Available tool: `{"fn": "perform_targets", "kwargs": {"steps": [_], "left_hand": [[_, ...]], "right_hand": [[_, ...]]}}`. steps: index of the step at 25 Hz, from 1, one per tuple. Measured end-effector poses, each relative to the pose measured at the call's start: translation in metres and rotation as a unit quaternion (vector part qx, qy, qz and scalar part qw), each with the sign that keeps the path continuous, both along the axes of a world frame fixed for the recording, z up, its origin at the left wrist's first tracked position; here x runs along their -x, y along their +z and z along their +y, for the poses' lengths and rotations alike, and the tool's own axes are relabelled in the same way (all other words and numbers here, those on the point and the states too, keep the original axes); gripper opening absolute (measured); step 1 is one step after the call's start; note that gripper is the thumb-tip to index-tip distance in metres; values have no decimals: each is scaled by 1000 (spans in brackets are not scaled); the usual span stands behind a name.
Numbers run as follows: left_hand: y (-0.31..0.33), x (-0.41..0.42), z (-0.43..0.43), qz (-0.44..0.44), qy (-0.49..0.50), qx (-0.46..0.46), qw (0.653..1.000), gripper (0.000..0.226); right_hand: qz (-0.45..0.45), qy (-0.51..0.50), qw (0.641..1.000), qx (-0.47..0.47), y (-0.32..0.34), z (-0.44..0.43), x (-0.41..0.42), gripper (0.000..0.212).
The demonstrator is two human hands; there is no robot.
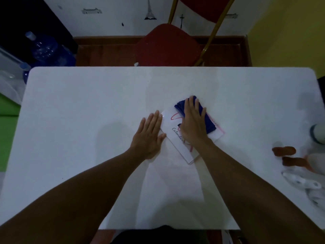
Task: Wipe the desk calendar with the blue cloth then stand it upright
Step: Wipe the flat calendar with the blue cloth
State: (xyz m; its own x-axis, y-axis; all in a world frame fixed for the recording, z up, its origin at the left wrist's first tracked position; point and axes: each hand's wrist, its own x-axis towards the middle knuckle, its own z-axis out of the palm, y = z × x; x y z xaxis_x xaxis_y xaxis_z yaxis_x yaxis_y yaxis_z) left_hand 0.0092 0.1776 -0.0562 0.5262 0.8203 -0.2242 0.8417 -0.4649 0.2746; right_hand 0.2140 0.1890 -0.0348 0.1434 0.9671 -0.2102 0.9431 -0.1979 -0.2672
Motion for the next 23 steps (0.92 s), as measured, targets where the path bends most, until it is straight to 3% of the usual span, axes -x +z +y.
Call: {"fn": "perform_targets", "kwargs": {"steps": [3,7,14,17,20,23], "left_hand": [[-2,0,0,15,6,-2,1000,70],[0,0,1,28,2,11,1000,70],[0,0,3,25,-7,13,1000,71],[0,0,5,26,-12,16,999,72],[2,-1,4,30,-10,18,999,72],[4,-1,4,35,-11,24,999,73]], "right_hand": [[2,115,993,-19,-10,-1,9,76],[97,172,980,-30,-9,-34,9,65],[112,321,940,-16,-3,-114,-33,71],[94,275,957,-18,-4,-72,-47,79],[90,168,982,-8,-3,-16,-40,74],[92,126,988,-18,-5,-12,-21,70]]}}
